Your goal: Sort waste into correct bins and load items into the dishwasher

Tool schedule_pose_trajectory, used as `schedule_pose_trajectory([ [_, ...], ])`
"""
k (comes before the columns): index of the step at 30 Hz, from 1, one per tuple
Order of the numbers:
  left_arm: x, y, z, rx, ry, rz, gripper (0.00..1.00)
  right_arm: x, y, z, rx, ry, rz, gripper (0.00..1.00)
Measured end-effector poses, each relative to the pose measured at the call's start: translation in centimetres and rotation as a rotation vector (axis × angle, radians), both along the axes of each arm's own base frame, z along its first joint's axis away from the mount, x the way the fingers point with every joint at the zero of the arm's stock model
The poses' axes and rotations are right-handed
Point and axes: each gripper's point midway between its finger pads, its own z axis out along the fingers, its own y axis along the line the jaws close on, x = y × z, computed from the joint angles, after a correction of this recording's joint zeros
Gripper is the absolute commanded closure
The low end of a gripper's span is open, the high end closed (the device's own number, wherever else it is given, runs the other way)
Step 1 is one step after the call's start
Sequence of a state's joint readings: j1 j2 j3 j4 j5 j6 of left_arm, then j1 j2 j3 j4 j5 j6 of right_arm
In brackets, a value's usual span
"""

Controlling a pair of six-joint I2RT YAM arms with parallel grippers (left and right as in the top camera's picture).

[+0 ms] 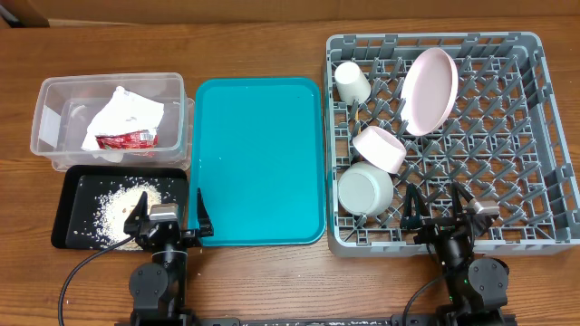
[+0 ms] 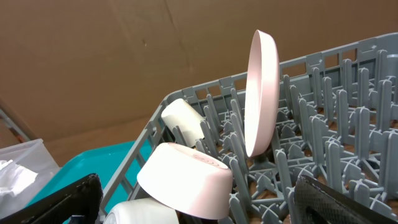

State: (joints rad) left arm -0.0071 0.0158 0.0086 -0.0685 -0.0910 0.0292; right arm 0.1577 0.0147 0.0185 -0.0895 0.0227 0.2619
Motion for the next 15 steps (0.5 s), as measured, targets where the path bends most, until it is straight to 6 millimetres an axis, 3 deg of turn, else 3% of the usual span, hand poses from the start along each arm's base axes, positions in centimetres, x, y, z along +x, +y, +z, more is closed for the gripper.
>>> schedule_pose_trajectory([
  [10, 0.00, 0.00, 0.00, 0.000, 0.000, 0.000, 0.00, 0.03, -0.14, 0.19, -0.013, -0.010, -0.008, 0.00],
  [15, 0.00, 0.00, 0.00, 0.000, 0.000, 0.000, 0.00, 0.04, -0.25, 0.16, -0.233, -0.041, -0.008, 0.00],
])
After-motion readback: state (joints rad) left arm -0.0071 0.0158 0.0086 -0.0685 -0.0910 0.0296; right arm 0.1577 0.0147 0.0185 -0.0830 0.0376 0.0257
